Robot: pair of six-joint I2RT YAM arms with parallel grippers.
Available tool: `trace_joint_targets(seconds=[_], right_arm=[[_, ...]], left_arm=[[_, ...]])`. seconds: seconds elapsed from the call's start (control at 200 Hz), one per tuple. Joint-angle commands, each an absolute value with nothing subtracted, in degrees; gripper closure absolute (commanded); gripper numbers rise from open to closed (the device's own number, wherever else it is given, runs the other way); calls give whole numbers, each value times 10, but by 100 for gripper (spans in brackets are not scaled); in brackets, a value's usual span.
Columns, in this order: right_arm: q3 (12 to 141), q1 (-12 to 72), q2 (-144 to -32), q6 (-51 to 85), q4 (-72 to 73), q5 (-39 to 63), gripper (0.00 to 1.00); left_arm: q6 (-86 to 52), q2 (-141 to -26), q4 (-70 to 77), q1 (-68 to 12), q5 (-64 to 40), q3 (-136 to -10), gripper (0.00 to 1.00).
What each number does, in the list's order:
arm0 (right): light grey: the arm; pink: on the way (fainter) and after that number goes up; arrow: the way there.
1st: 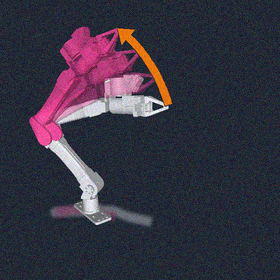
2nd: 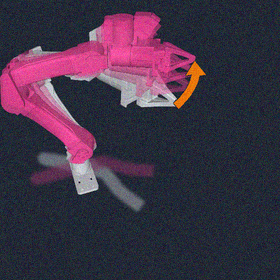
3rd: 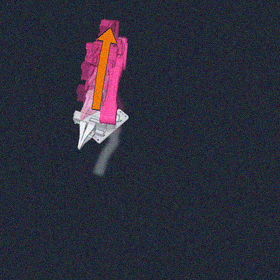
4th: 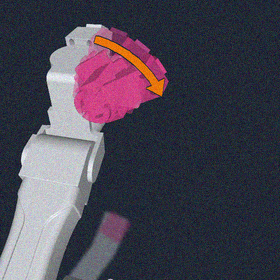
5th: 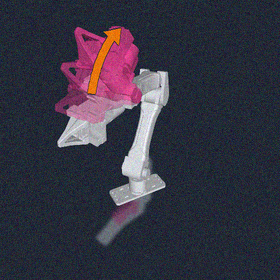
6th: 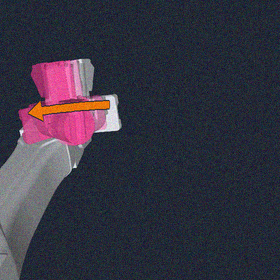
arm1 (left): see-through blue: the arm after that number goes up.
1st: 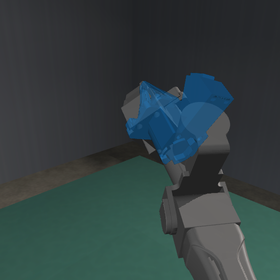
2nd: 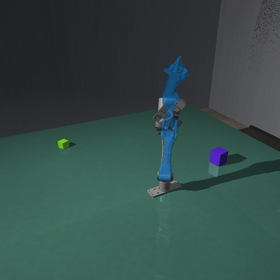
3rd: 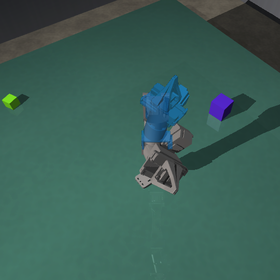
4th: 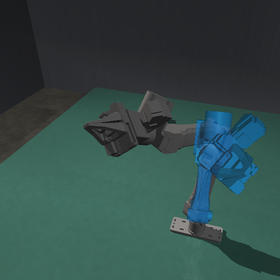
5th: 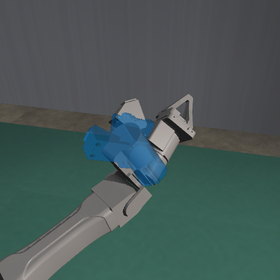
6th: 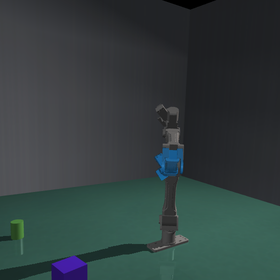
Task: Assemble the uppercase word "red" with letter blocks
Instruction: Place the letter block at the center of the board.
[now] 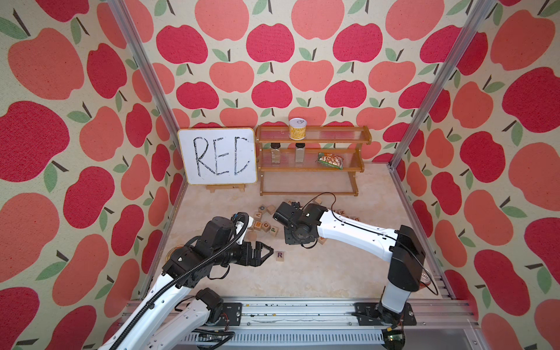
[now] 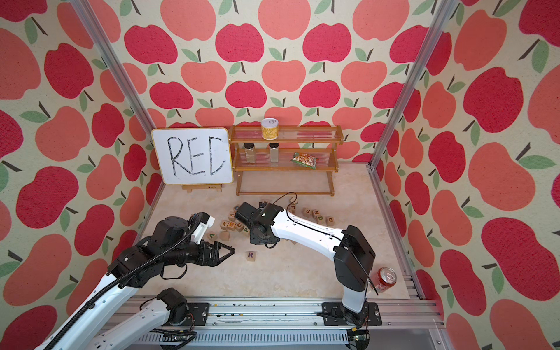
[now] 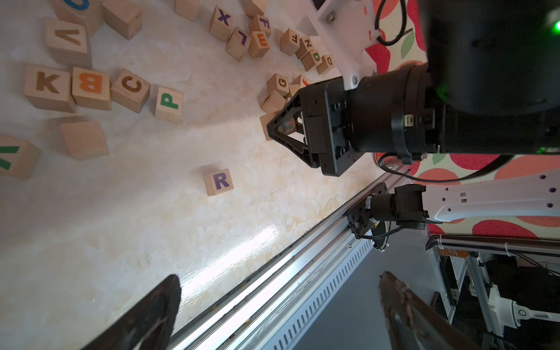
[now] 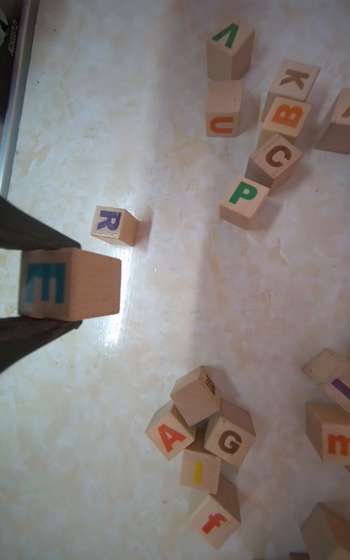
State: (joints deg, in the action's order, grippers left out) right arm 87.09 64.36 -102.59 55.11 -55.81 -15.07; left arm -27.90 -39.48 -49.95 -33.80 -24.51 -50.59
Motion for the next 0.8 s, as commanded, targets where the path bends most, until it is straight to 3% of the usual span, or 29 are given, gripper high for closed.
trace_joint_targets(seconds=[0.0, 0.79], right_arm=[[852, 655, -1009, 589, -558, -166, 100], [765, 707, -1053, 639, -451, -138, 100]], left_arm=[[-297, -380, -527, -342, -251, -501, 1], [-347, -325, -586, -357, -264, -496, 1]])
